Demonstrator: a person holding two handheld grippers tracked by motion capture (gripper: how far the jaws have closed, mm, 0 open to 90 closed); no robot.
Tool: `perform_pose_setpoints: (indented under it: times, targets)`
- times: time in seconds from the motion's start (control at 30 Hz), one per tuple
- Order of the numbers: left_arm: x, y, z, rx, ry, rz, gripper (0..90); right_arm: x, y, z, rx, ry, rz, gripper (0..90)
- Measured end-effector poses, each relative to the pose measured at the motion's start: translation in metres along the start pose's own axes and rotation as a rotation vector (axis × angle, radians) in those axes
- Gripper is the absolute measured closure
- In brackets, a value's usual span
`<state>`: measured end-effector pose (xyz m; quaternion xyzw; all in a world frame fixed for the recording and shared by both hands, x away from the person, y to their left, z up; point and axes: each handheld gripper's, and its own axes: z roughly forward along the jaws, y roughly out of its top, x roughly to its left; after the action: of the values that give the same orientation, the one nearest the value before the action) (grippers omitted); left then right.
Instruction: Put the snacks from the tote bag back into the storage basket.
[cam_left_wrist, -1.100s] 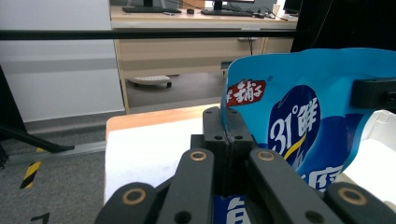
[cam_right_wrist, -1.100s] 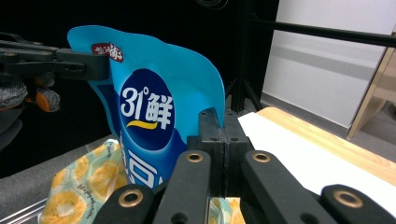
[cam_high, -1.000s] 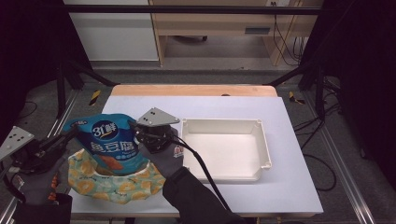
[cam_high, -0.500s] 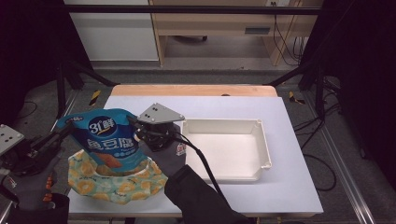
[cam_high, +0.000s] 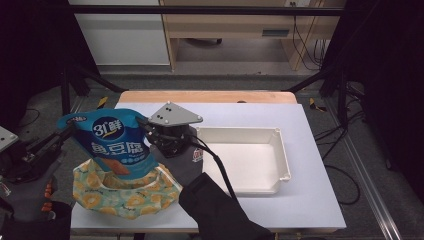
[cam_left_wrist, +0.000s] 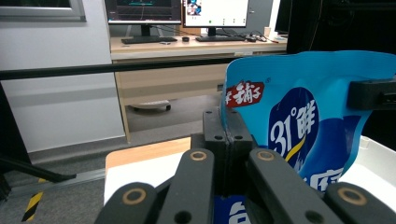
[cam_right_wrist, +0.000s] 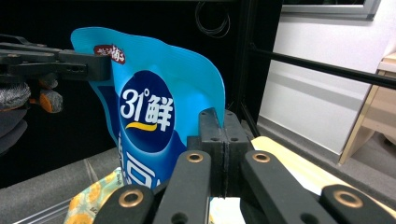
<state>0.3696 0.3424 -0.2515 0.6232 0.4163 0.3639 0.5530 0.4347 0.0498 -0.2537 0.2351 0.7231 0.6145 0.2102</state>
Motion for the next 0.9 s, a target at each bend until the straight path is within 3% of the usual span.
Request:
perform_pose_setpoints:
  times: [0.37,0.9]
  targets:
    - [-0.023,0.016,0.010,-0.021,-0.031,0.017,89.8,-0.013,0.013,-0.027,-0.022,-0.017,-0.004,90.0]
    - [-0.068,0.029,0.039,-0.034,-0.111,0.045,89.8,-0.041,0.015,-0.076,-0.040,-0.106,-0.013,90.0]
